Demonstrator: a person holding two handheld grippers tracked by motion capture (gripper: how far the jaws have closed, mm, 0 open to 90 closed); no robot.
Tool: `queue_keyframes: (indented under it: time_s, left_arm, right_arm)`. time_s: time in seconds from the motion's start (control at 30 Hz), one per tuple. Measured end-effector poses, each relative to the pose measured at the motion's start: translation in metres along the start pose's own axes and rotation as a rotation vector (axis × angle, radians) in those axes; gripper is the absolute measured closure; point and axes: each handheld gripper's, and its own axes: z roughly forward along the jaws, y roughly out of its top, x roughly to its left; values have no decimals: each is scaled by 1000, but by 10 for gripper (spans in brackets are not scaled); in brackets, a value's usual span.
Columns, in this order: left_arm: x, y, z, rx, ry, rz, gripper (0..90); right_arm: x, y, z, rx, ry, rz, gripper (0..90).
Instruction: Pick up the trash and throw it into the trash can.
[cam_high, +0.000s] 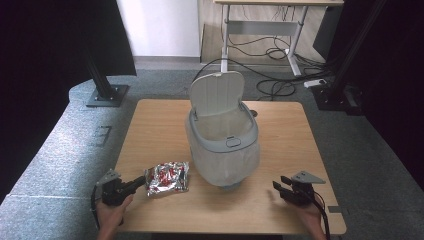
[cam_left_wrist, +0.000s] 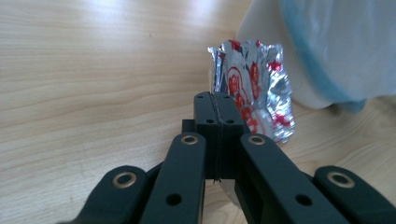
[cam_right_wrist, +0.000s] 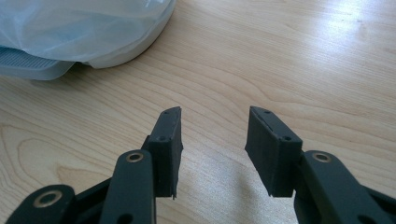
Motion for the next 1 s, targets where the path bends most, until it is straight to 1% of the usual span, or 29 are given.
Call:
queue_keyframes:
  time_s: [0.07, 0.13, 0.33, 0.4, 0.6, 0.67, 0.77, 0.93, 1.0]
  left_arm:
    - [2, 0, -4, -14, -5, -15, 900]
    - [4, 1, -7, -24, -10, -20, 900]
    - [4, 4, -14, -52, -14, -18, 900]
    - [4, 5, -15, -54, -15, -17, 900]
    - [0, 12, -22, -79, -19, -1, 900]
    - [-2, 17, -30, -88, -28, 9, 900]
    - [-4, 21, -35, -100, -25, 24, 900]
    - [-5, 27, -40, -102, -22, 42, 900]
    - [-7, 33, -42, -110, -24, 49, 900]
  right_arm:
    - [0, 0, 0, 1, 0, -1, 548]
    - [0, 0, 0, 1, 0, -1, 548]
    - [-1, 0, 0, 2, 0, 0, 548]
    - [-1, 0, 0, 3, 0, 0, 547]
    - [-2, -1, 0, 4, -1, 1, 547]
    - [-2, -1, 0, 4, -3, 2, 548]
    - [-3, -1, 1, 5, -1, 2, 548]
    - [-3, -1, 1, 6, 1, 5, 547]
    - [-4, -1, 0, 3, -1, 11, 547]
